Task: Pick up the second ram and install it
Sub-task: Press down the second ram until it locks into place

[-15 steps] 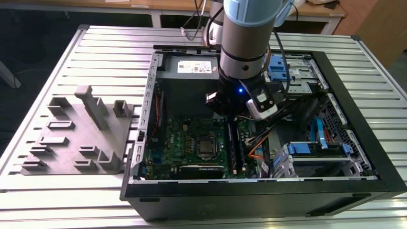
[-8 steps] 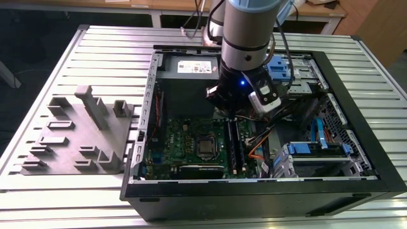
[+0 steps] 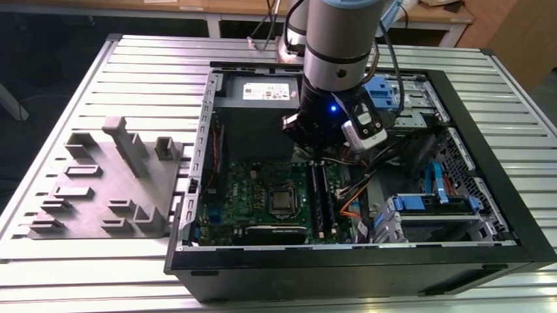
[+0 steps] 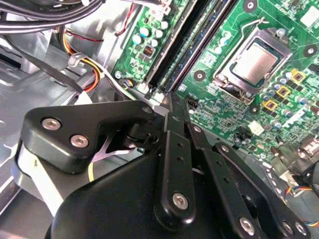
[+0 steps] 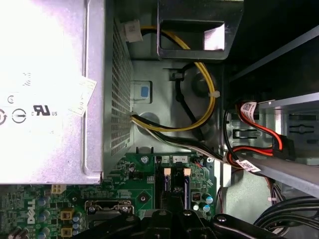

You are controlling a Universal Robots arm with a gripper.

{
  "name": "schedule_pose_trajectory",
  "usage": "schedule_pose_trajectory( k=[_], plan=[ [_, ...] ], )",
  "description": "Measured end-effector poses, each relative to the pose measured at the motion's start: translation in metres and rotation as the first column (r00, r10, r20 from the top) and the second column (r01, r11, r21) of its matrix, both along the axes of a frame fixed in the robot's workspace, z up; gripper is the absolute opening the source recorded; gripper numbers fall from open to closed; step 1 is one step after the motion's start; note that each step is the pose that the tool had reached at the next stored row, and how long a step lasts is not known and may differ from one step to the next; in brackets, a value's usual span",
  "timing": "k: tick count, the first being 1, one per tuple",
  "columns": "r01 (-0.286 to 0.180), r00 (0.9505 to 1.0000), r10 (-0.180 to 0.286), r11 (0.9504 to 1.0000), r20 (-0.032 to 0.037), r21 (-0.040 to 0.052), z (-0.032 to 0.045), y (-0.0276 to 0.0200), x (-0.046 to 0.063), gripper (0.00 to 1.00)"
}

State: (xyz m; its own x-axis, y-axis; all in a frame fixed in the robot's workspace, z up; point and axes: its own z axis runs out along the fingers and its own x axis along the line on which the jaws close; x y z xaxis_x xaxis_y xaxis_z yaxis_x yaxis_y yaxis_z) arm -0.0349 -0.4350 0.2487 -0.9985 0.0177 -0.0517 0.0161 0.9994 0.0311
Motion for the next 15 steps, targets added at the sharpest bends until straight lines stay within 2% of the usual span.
schedule_pose_trajectory(
  k=[3, 6, 10, 15],
  plan=[
    [0.000, 1.0000, 0.000, 1.0000, -0.0002, -0.0006, 0.0002, -0.0004, 0.000, 0.07],
    [0.000, 1.0000, 0.000, 1.0000, -0.0001, -0.0006, 0.0001, -0.0030, 0.000, 0.07],
    [0.000, 1.0000, 0.000, 1.0000, -0.0001, -0.0006, 0.0001, -0.0098, 0.000, 0.07],
    [0.000, 1.0000, 0.000, 1.0000, -0.0001, -0.0006, 0.0001, -0.0208, 0.000, 0.07]
  ],
)
